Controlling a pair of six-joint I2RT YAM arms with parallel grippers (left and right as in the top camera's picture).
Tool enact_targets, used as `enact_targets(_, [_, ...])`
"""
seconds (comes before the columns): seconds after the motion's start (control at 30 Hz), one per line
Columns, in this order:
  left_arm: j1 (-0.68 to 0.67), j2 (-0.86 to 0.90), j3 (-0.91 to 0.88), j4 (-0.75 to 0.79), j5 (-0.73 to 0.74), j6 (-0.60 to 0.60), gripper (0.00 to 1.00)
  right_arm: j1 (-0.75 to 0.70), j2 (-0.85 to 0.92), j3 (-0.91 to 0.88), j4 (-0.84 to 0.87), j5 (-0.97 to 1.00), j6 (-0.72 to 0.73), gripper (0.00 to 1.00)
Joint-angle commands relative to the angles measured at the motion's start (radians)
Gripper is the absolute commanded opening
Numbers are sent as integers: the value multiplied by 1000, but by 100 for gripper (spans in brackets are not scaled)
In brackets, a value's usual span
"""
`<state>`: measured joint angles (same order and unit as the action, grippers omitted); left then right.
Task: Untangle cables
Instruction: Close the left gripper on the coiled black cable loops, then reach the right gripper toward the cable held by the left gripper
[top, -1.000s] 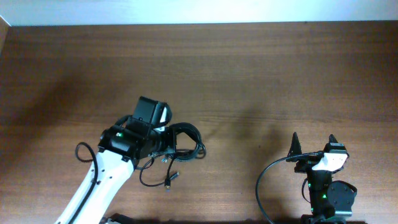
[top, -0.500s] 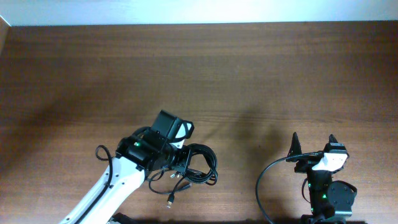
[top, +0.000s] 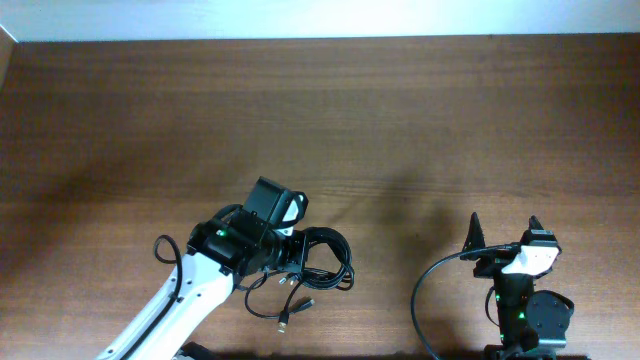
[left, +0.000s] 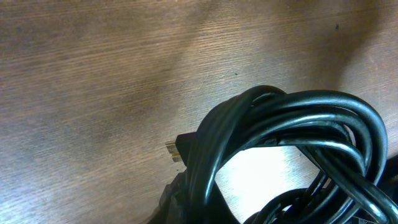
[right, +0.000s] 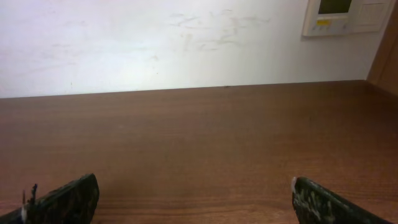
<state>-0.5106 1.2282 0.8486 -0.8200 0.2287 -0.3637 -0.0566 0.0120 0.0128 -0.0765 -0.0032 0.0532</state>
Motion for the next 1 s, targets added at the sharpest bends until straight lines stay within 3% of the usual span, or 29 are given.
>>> enact_targets(0.0, [-6, -13, -1, 44, 18, -14, 0, -5, -2, -7, -3, 8, 3, 98])
enact_targets(0.3, [-6, -13, -1, 49, 15, -14, 0, -3, -2, -7, 45, -22, 26, 98])
enact_targets(0.37, [-6, -13, -1, 49, 11, -14, 0, -2, 0, -7, 14, -207, 166, 99])
enact_targets(0.47, [-6, -13, -1, 48, 11, -13, 0, -2, 12, -7, 27, -639, 574, 98])
enact_targets(0.6, [-6, -13, -1, 33, 18, -6, 0, -2, 13, -7, 3, -1040, 818, 98])
enact_targets(0.73, [-6, -13, -1, 42, 177, 203, 0, -2, 13, -7, 21, -1070, 979, 98])
enact_targets(0.8, [-6, -13, -1, 43, 253, 302, 0, -2, 13, -7, 89, -1007, 973, 100])
enact_targets(0.9, [-6, -13, -1, 59, 264, 321, 0, -2, 13, -7, 195, -950, 972, 80])
enact_targets(0.97, [-5, -13, -1, 98, 244, 320, 0, -3, 14, 1, 280, -919, 972, 74])
